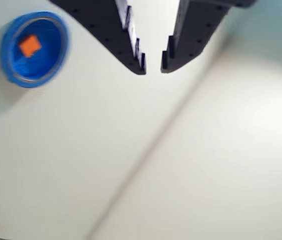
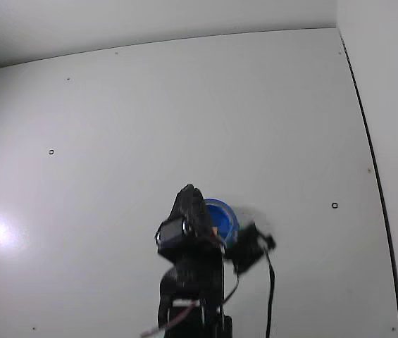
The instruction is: Grasp a block and put it in the bin.
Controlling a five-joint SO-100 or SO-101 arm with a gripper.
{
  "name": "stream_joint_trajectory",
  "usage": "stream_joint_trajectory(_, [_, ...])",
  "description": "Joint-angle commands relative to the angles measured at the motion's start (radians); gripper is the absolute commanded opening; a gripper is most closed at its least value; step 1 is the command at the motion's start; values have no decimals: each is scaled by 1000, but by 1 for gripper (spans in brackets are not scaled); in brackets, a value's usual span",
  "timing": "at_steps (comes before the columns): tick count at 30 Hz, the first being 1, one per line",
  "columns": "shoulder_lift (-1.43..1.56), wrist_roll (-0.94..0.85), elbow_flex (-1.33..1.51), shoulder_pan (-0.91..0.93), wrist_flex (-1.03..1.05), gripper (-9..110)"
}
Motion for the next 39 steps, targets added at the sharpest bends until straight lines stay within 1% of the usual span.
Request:
stream_joint_trajectory(1, [94, 92, 38, 2, 3, 3])
stream_joint_trajectory(11, [35, 196, 607, -14, 3, 3])
stream_joint_trajectory(17, [34, 238, 807, -15, 18, 2])
stream_joint_trajectory(20, [34, 241, 825, -15, 43, -1])
stream_joint_trajectory(28, [34, 227, 787, -15, 173, 0])
stream_joint_trajectory(39, [34, 225, 775, -17, 186, 0])
